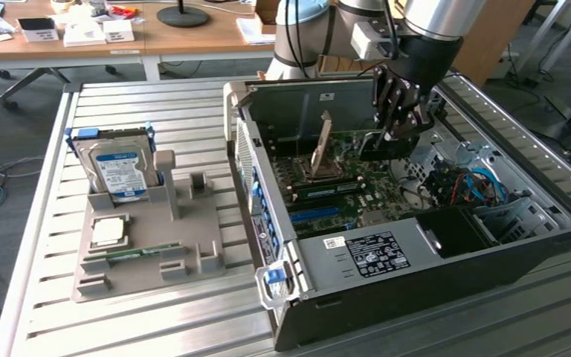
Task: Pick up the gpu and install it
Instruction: 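Insert the gpu into the slot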
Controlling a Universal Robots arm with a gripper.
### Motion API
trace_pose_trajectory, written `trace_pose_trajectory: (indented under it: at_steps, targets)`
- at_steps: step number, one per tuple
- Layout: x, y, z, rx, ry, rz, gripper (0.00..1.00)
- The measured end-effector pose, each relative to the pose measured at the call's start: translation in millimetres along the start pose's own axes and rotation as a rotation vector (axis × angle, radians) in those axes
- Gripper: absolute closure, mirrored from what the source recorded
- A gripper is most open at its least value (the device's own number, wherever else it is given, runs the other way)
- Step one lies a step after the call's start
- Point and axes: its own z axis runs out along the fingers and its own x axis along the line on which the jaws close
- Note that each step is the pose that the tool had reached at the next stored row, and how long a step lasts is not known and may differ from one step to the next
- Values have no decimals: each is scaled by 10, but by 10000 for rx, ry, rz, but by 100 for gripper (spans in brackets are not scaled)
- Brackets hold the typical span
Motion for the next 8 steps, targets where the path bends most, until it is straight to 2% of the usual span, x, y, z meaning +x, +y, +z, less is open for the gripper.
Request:
trace_pose_trajectory:
  at_steps: [8]
  targets:
    - [1, 0, 23, 0, -1, 1, 73]
